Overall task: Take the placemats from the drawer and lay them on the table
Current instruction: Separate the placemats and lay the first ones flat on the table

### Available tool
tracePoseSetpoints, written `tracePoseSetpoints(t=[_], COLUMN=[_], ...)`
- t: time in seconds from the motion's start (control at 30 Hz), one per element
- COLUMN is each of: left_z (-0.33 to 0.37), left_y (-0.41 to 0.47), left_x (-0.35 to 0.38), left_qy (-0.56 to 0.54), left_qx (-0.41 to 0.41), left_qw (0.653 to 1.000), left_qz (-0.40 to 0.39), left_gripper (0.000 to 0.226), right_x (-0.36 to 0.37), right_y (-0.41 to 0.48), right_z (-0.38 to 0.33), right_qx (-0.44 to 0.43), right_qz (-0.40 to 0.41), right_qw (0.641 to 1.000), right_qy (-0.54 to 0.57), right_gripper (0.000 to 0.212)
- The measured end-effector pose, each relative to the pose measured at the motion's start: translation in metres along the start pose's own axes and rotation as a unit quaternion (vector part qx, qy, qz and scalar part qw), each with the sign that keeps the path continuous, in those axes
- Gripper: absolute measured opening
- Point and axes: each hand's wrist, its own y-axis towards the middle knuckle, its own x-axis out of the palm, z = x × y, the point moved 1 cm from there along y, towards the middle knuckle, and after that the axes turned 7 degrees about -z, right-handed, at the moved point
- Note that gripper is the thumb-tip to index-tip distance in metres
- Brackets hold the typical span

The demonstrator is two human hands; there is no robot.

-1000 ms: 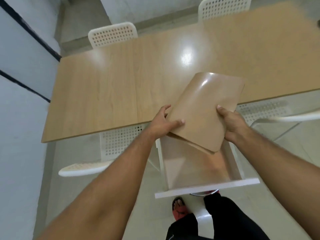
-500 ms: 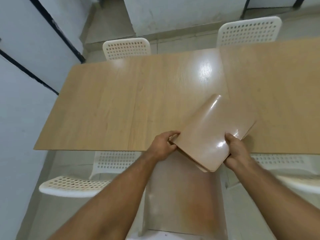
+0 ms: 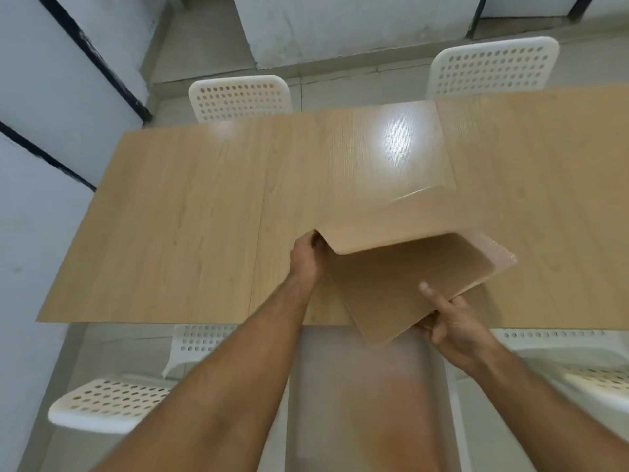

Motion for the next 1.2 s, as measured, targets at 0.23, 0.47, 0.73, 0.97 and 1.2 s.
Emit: tracePoseSetpoints(t=[0.23,0.47,0.73,0.97,1.2], left_z=[0.013,0.007,-0.036,-0.047,-0.031], left_y=[0.002,-0.001,-0.086,-0.106,-0.093], left_x=[0.000,0.004,0.028,0.032,0.025], left_qy=[-0.068,0.009,0.432,0.498,0.456], left_qx=[-0.056,-0.049,0.165,0.166,0.127], left_qw=[0.996,0.999,0.869,0.824,0.850], left_qz=[-0.003,0.007,-0.177,-0.212,-0.231], left_gripper=[0.023,0.071,0.075,0.054,0.047], right_x=[0.010,0.027,0.032,0.015,0.010], right_y=[0.008,0.021,0.037,0.029,0.016], right_z=[0.026,0.045,0.047,0.046,0.057], right_qx=[0.003,-0.012,-0.016,0.032,0.035], right_qz=[0.075,0.104,0.253,0.260,0.317], right_qw=[0.996,0.991,0.967,0.964,0.946], right_qy=[0.038,0.079,0.024,-0.046,-0.062], right_gripper=[0.019,0.021,0.008,0.005,0.020])
